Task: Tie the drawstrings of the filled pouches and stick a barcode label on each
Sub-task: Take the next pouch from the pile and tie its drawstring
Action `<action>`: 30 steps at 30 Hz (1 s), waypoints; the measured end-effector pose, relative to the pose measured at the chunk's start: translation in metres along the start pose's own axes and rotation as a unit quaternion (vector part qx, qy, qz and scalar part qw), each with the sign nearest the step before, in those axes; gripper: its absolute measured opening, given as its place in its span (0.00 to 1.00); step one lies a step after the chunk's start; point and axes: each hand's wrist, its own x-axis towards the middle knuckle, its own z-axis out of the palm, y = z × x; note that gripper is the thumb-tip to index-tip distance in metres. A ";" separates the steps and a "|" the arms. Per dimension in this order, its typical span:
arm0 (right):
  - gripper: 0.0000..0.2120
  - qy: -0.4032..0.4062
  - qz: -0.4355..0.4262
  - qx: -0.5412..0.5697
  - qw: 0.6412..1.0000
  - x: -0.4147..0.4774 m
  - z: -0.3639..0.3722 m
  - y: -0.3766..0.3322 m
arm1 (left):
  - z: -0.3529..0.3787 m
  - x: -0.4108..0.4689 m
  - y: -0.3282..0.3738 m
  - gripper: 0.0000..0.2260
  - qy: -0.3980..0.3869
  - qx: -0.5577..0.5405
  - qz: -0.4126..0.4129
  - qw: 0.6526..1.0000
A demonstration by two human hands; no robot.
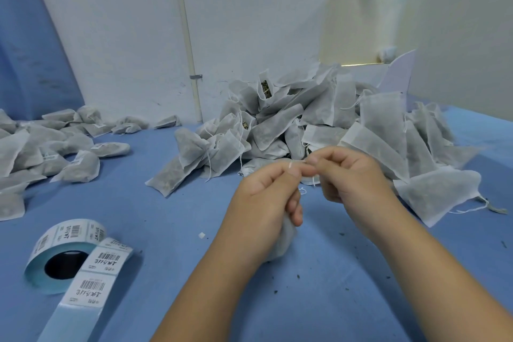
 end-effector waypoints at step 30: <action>0.10 -0.071 -0.051 -0.189 0.978 -0.006 0.004 0.000 | -0.016 0.006 -0.006 0.14 0.098 0.035 0.068 0.992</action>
